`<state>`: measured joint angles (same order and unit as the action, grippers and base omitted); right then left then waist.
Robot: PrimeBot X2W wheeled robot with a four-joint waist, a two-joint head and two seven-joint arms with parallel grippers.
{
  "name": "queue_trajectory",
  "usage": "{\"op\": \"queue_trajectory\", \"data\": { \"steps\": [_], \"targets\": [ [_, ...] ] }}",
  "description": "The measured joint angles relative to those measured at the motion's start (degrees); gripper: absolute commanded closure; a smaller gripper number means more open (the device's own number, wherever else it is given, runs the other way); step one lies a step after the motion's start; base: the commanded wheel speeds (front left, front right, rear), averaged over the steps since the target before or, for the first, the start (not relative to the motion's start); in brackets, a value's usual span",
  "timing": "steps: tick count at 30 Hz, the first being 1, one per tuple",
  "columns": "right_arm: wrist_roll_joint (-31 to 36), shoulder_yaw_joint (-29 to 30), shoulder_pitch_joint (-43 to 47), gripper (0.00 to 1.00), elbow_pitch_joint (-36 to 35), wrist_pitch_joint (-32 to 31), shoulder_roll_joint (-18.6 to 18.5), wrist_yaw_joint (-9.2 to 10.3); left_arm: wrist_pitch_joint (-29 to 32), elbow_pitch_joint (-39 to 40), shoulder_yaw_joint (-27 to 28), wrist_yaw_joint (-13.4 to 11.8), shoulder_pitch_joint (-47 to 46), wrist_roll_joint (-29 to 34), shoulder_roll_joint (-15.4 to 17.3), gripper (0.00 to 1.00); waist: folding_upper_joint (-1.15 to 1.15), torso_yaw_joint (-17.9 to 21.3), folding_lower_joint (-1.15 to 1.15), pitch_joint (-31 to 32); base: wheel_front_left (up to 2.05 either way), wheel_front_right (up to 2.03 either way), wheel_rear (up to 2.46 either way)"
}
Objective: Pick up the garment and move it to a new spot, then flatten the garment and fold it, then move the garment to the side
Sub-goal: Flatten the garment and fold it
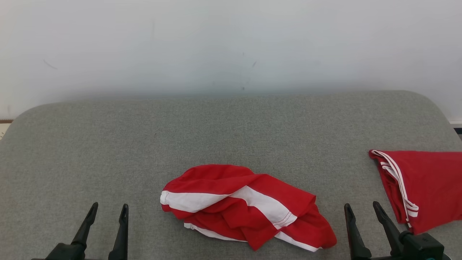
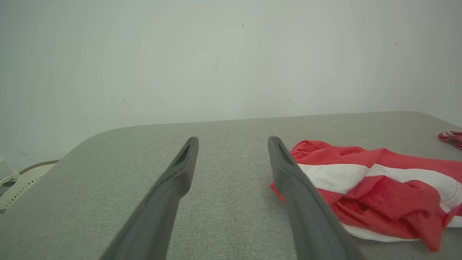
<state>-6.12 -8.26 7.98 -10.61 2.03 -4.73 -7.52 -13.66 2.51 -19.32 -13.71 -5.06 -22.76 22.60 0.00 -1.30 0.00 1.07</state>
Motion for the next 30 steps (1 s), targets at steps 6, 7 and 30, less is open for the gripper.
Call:
{"op": "queue_trajectory", "data": {
  "steps": [6, 7, 30],
  "targets": [
    [-0.3, 0.1, 0.1, 0.00, -0.1, -0.1, 0.2, 0.00, 0.9, -0.4, -0.4, 0.8, -0.6, -0.7, 0.0, 0.00, 0.00, -0.1, 0.00, -0.1, 0.00, 0.00, 0.00],
    [-0.3, 0.0, 0.1, 0.00, -0.1, -0.1, 0.2, 0.00, 1.4, -0.5, -0.6, 1.3, -1.2, -0.9, 0.1, 0.00, 0.00, -0.1, 0.00, -0.2, 0.00, 0.00, 0.00],
    [-1.4, -2.9, -2.8, 0.00, 0.9, -0.1, -0.6, 0.00, 19.8, -15.1, -6.2, 15.8, -16.4, -14.4, -2.2, 0.00, 0.01, 3.2, 0.00, -6.6, 0.00, 0.00, 0.00]
  ]
}}
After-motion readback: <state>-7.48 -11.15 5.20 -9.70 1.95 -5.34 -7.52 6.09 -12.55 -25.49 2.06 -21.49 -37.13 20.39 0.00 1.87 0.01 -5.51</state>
